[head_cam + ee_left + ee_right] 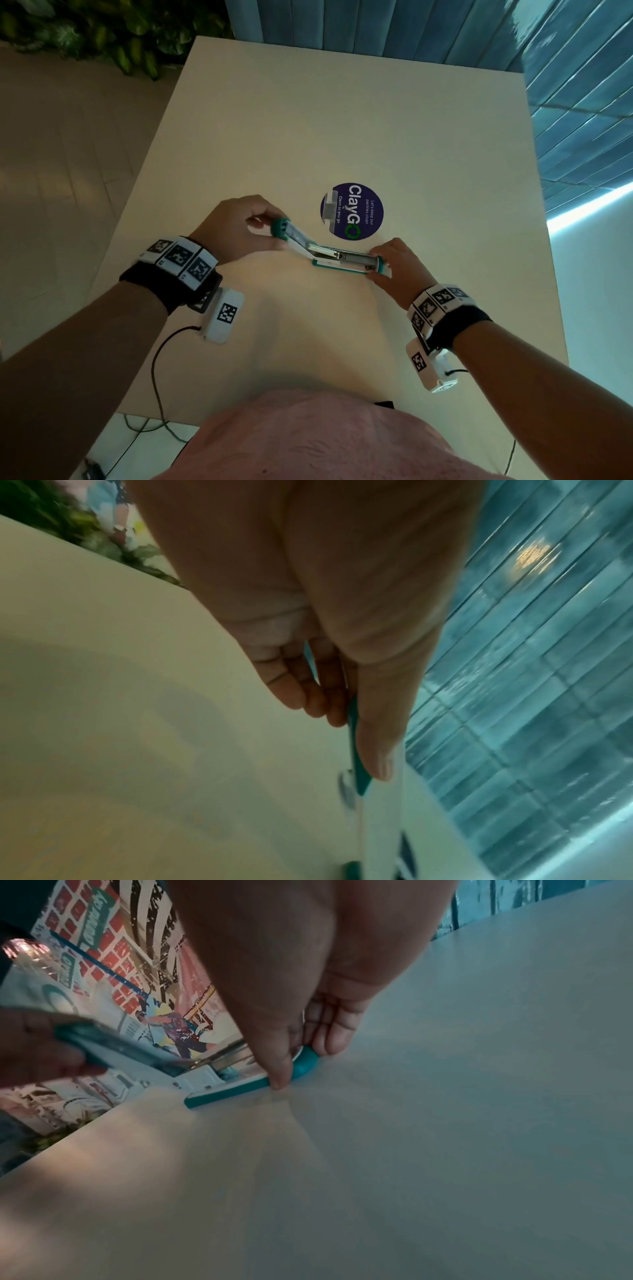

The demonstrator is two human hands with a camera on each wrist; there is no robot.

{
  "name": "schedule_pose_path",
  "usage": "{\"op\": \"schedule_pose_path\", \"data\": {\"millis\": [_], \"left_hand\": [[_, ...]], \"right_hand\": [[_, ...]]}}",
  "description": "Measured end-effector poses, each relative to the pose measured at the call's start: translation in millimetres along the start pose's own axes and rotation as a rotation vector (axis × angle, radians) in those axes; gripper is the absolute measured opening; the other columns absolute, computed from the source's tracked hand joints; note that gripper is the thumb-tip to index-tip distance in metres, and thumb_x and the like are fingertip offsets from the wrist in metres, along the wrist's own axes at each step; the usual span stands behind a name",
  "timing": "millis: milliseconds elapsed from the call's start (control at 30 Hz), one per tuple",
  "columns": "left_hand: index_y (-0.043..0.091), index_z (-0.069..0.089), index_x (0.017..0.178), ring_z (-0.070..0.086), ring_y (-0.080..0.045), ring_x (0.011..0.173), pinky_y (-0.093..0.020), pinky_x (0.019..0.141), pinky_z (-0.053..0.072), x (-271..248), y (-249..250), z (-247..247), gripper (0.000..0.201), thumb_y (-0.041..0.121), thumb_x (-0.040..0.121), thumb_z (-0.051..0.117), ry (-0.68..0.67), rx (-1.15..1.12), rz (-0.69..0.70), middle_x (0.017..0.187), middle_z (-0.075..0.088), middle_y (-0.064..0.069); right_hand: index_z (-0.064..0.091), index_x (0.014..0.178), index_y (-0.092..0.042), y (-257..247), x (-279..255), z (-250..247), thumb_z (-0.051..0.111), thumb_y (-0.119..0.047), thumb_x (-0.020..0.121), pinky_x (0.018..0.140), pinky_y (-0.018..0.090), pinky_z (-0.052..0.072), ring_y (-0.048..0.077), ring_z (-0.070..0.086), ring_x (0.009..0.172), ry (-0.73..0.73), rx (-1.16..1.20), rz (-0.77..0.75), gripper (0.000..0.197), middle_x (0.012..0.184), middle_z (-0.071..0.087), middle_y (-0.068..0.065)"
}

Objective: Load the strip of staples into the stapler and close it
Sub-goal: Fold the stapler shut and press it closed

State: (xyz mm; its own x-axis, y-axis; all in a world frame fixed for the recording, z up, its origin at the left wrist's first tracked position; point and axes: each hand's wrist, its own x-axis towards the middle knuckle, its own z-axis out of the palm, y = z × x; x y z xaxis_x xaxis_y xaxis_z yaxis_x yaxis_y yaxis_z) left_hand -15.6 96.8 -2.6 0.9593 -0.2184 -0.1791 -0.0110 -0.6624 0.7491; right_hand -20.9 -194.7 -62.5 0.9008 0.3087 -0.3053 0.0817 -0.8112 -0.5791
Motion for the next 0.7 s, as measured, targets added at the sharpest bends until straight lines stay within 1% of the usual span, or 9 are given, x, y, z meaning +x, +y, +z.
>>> {"op": "schedule_pose_path", "data": {"millis": [100, 200, 267, 333, 400, 433, 533, 700], "left_hand": [[0.021, 0.065, 0.101, 0.061, -0.009, 0.088, -0.023, 0.082, 0.051, 6, 27, 23, 0.036, 0.022, 0.068, 0.079, -0.012, -0.03, 0.12, 0.097, 0.066, 0.001], [0.02, 0.063, 0.109, 0.059, -0.013, 0.087, -0.02, 0.081, 0.048, 16, 42, 56, 0.041, 0.021, 0.07, 0.077, -0.035, -0.01, 0.213, 0.099, 0.062, -0.002], [0.018, 0.061, 0.114, 0.057, -0.015, 0.093, -0.025, 0.085, 0.046, 24, 47, 78, 0.043, 0.021, 0.072, 0.074, -0.076, 0.077, 0.263, 0.103, 0.06, -0.004], [0.016, 0.06, 0.117, 0.053, -0.018, 0.098, -0.031, 0.089, 0.045, 31, 50, 96, 0.044, 0.022, 0.075, 0.072, -0.138, 0.177, 0.275, 0.105, 0.059, -0.006], [0.014, 0.06, 0.116, 0.052, -0.022, 0.1, -0.035, 0.089, 0.045, 35, 51, 108, 0.042, 0.02, 0.076, 0.071, -0.175, 0.223, 0.272, 0.104, 0.059, -0.009], [0.013, 0.061, 0.115, 0.052, -0.023, 0.1, -0.035, 0.087, 0.045, 37, 51, 111, 0.041, 0.019, 0.076, 0.071, -0.174, 0.228, 0.271, 0.104, 0.059, -0.01], [0.012, 0.062, 0.115, 0.052, -0.024, 0.099, -0.027, 0.083, 0.039, 40, 48, 114, 0.04, 0.019, 0.076, 0.071, -0.156, 0.232, 0.271, 0.103, 0.059, -0.011], [0.01, 0.061, 0.116, 0.051, -0.025, 0.1, -0.027, 0.082, 0.037, 42, 48, 117, 0.041, 0.019, 0.077, 0.07, -0.161, 0.256, 0.265, 0.103, 0.058, -0.012]], "right_hand": [[0.057, 0.109, -0.014, 3, 0, 2, 0.067, -0.015, 0.079, 0.092, 0.039, 0.047, 0.02, 0.05, 0.095, 0.006, 0.008, -0.003, 0.032, 0.108, 0.052, 0.009], [0.057, 0.109, -0.013, 3, -1, 3, 0.066, -0.014, 0.079, 0.093, 0.038, 0.045, 0.023, 0.05, 0.098, 0.007, 0.013, -0.006, 0.032, 0.109, 0.052, 0.01], [0.057, 0.108, -0.011, 4, -1, 3, 0.066, -0.015, 0.079, 0.09, 0.035, 0.042, 0.022, 0.048, 0.097, 0.004, 0.001, -0.006, 0.03, 0.109, 0.051, 0.011], [0.056, 0.107, -0.011, 4, 0, 3, 0.066, -0.016, 0.08, 0.091, 0.035, 0.041, 0.02, 0.047, 0.097, 0.004, 0.003, -0.004, 0.029, 0.109, 0.051, 0.011], [0.056, 0.109, -0.012, 6, 0, 3, 0.066, -0.016, 0.08, 0.094, 0.036, 0.043, 0.021, 0.048, 0.099, 0.003, 0.031, 0.003, 0.032, 0.11, 0.051, 0.01], [0.055, 0.11, -0.012, 7, 0, 3, 0.066, -0.016, 0.08, 0.094, 0.036, 0.043, 0.021, 0.049, 0.1, 0.002, 0.041, 0.006, 0.032, 0.11, 0.051, 0.009], [0.055, 0.111, -0.011, 9, 0, 4, 0.067, -0.015, 0.08, 0.093, 0.035, 0.044, 0.021, 0.05, 0.099, 0.01, 0.05, 0.0, 0.034, 0.11, 0.051, 0.01], [0.055, 0.11, -0.011, 11, 1, 5, 0.067, -0.016, 0.08, 0.092, 0.035, 0.044, 0.023, 0.05, 0.099, 0.012, 0.031, -0.025, 0.033, 0.11, 0.051, 0.011]]}}
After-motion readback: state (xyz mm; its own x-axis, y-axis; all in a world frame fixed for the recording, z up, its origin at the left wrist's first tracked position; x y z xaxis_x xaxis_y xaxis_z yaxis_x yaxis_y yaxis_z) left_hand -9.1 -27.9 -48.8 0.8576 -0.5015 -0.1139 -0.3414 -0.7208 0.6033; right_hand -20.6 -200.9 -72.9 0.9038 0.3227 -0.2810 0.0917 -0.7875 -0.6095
